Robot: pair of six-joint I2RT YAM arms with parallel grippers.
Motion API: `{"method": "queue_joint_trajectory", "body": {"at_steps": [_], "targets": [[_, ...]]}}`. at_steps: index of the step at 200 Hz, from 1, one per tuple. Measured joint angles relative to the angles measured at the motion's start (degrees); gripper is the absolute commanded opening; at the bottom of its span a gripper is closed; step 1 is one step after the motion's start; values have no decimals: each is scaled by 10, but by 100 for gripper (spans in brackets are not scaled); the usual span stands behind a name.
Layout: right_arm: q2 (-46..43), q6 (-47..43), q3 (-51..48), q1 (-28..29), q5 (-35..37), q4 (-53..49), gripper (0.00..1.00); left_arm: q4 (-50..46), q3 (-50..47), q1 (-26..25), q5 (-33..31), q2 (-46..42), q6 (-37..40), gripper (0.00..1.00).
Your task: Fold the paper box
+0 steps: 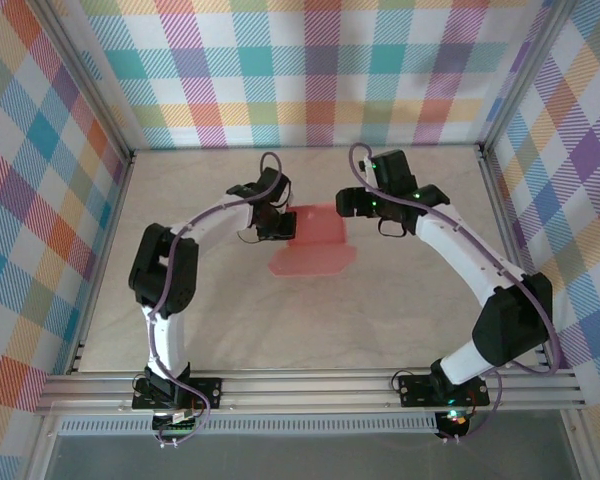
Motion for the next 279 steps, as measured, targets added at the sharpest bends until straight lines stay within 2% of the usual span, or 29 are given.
{"method": "queue_joint_trajectory", "body": {"at_steps": [23,64,121,129,143,156,190,206,218,235,239,279], "targets": [[-16,3,-24,-11,-6,0,83,-102,53,0,-7,45,54,0],[-21,2,-50,-12,-4,0,83,-247,103,0,-54,71,115,0],[-19,-3,-61,-12,-4,0,83,-358,135,0,-80,118,164,0],[-19,-4,-61,-12,-4,0,83,-368,143,0,-81,128,170,12],[-18,-10,-61,-12,-5,0,83,-379,158,0,-83,140,174,23],[-16,-16,-61,-12,-9,0,83,-387,170,0,-82,144,177,37],[-12,-36,-61,-12,-28,3,84,-383,196,0,-66,140,185,57],[-9,-49,-61,-12,-43,6,84,-381,196,0,-57,127,186,62],[-4,-61,-61,-12,-57,10,84,-371,196,0,-52,109,185,73],[8,-78,-61,-12,-80,15,84,-348,188,0,-50,71,180,82],[10,-81,-61,-12,-85,16,84,-341,184,0,-50,59,179,89],[69,-107,-33,-5,-117,19,83,-244,95,10,-76,-73,139,93]]}}
